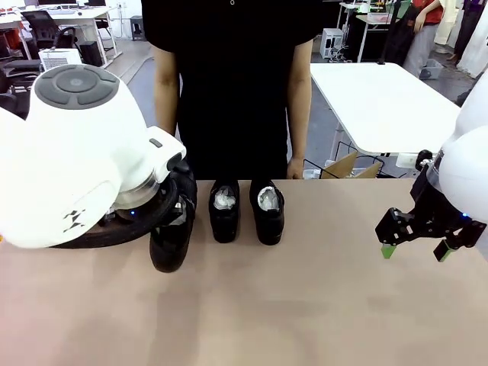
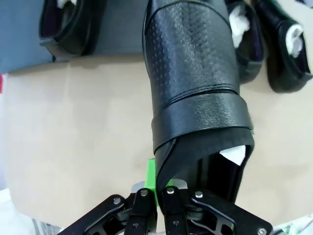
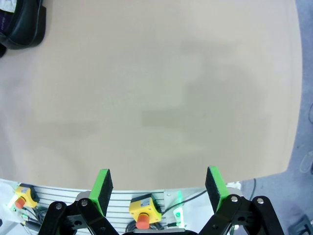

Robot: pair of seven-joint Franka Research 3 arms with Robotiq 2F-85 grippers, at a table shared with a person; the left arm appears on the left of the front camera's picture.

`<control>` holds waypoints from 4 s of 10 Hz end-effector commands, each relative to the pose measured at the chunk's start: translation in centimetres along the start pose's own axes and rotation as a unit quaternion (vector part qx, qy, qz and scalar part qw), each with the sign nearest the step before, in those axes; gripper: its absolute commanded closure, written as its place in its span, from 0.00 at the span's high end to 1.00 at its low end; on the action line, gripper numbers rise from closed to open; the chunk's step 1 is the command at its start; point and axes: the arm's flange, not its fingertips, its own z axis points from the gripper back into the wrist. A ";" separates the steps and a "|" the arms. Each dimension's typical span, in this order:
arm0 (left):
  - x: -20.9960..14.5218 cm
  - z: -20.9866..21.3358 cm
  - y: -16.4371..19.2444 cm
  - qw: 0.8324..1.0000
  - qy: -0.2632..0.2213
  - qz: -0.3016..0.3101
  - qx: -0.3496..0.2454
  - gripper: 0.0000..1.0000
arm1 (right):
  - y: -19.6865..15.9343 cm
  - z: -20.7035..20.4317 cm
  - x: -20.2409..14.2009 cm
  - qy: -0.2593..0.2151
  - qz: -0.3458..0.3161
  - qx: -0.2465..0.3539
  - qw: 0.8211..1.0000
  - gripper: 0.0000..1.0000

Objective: Organize the shoes by placing them on the stand.
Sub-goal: Place the Shoe from the middle of the table onto the Shoes Stand, then pick up one Shoe and place it in the middle of the table.

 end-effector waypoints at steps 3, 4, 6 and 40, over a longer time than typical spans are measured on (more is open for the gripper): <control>7.5 -2.9 1.2 0.995 -0.097 -0.032 -0.002 0.00 | 0.1 0.1 -0.1 0.001 -0.006 0.004 1.000 1.00; 8.3 -3.9 0.9 0.993 -0.115 -0.033 0.007 0.00 | 0.1 0.1 -0.1 0.001 -0.006 0.004 1.000 1.00; 9.9 -6.0 0.6 0.993 -0.116 -0.023 -0.001 0.00 | 0.1 0.1 -0.1 0.001 -0.006 0.004 1.000 1.00; 13.5 -11.8 2.9 0.995 -0.096 0.014 0.024 1.00 | 0.1 0.1 -0.1 0.001 -0.006 0.004 1.000 1.00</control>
